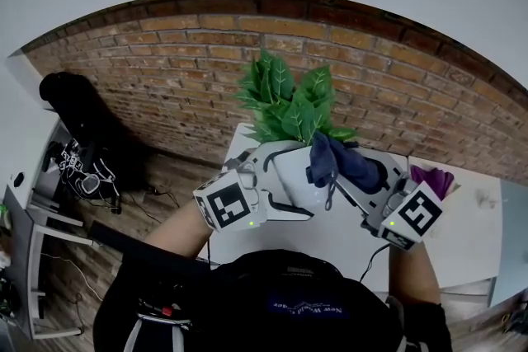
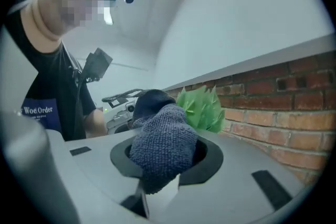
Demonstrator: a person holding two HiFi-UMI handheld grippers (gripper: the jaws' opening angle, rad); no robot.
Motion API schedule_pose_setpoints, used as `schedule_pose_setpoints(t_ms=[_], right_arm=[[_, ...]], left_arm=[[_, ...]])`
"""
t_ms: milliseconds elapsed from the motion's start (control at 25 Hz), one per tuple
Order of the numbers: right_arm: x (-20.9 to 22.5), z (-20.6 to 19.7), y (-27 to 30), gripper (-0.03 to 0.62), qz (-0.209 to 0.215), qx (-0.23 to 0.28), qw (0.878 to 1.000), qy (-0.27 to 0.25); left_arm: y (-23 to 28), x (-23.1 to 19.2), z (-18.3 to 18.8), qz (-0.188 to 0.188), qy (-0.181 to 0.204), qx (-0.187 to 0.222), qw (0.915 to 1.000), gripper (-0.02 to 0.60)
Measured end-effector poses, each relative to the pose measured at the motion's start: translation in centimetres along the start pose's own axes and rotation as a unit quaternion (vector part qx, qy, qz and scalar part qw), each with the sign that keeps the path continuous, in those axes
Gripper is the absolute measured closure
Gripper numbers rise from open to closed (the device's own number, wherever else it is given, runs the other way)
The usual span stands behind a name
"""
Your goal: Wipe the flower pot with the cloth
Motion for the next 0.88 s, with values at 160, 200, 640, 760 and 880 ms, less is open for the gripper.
schedule_pose_setpoints(t_ms=[160, 200, 640, 760, 880], right_arm=[[0.9, -0.5, -1.1, 0.491, 0.006, 0.023, 0.999, 0.039], [1.0, -0.7, -1.3, 0.491, 0.007, 0.026, 0.999, 0.047], [2.7, -3.3, -1.8, 0.491, 0.024, 0.056, 0.986, 0.154], [2.8, -4.0, -1.3, 0.491, 0.032, 0.057, 0.981, 0.180], [2.7, -4.5, -0.9, 0.491, 0.043, 0.064, 0.977, 0.201]], left_arm=[[-0.1, -0.2, 1.1, 0.004, 0.003, 0.024, 0.9997, 0.058], [-0.2, -0.2, 1.3, 0.004, 0.005, 0.029, 0.9996, 0.058], [-1.4, 0.1, 3.0, -0.015, 0.014, 0.088, 0.9959, 0.058], [-2.0, 0.2, 3.6, -0.024, 0.007, 0.110, 0.9936, 0.058], [-2.2, 0.3, 3.9, -0.028, 0.002, 0.120, 0.9924, 0.058]])
Point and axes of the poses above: the fingertips, and each gripper's own axes: y forward along the fingers, x to its right, z out of its top, the point moved 5 cm from there along -y, backward along the fingers, and after that the axes turned 7 degrees about y, right-handed, at the moved point
